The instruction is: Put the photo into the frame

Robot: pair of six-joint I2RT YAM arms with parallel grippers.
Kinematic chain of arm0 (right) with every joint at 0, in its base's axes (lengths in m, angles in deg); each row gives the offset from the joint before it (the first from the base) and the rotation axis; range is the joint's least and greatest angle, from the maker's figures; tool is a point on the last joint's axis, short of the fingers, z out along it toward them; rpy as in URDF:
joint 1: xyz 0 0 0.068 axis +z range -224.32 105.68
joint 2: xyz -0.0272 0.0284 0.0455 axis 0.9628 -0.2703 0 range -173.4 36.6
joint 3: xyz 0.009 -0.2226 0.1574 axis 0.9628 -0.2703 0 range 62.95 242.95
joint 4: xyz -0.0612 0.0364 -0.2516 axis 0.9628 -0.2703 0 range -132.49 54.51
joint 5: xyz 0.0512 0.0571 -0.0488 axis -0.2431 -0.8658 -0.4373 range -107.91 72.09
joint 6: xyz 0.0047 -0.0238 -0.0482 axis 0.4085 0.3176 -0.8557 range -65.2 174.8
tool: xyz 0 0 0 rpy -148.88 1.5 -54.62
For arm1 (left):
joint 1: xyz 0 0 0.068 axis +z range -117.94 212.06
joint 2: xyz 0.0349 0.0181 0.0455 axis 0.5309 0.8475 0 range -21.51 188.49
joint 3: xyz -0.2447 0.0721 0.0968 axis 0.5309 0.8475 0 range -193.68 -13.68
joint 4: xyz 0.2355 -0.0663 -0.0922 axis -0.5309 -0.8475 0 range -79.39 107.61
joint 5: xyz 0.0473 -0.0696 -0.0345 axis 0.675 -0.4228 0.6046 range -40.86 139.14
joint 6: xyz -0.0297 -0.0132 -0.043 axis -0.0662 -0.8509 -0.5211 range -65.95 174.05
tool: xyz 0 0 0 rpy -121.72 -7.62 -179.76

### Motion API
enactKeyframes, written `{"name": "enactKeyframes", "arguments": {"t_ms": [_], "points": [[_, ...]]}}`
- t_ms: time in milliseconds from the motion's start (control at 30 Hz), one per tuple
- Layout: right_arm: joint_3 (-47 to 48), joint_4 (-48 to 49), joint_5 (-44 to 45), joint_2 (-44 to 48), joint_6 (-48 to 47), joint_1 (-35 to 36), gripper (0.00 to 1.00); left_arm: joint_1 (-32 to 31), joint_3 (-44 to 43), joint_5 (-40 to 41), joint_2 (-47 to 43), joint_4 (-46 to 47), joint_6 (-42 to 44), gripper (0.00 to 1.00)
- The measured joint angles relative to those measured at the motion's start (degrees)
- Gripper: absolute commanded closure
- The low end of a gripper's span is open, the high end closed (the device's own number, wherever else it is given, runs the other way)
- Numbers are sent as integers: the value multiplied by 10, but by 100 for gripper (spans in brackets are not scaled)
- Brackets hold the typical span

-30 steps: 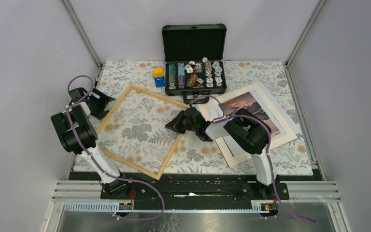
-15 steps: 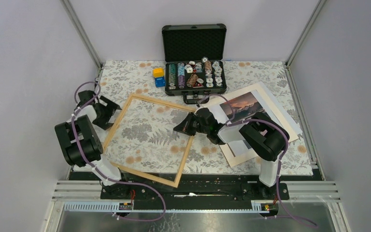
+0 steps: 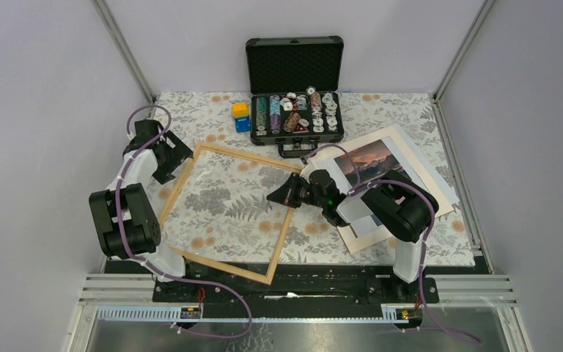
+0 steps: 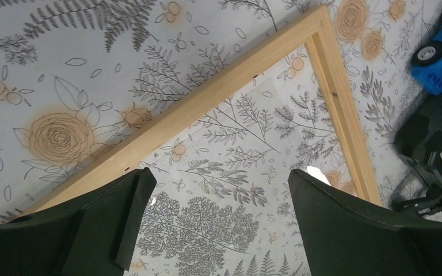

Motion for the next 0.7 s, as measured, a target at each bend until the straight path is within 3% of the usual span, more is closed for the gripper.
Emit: {"name": "enactKeyframes", "arguments": {"t_ms": [333, 700], "points": [[-1, 53, -15, -1, -18, 0, 100, 0, 20, -61, -16, 29, 32, 1], [19, 50, -14, -17, -15, 0, 100, 0, 26, -74, -26, 45, 36, 1]]}}
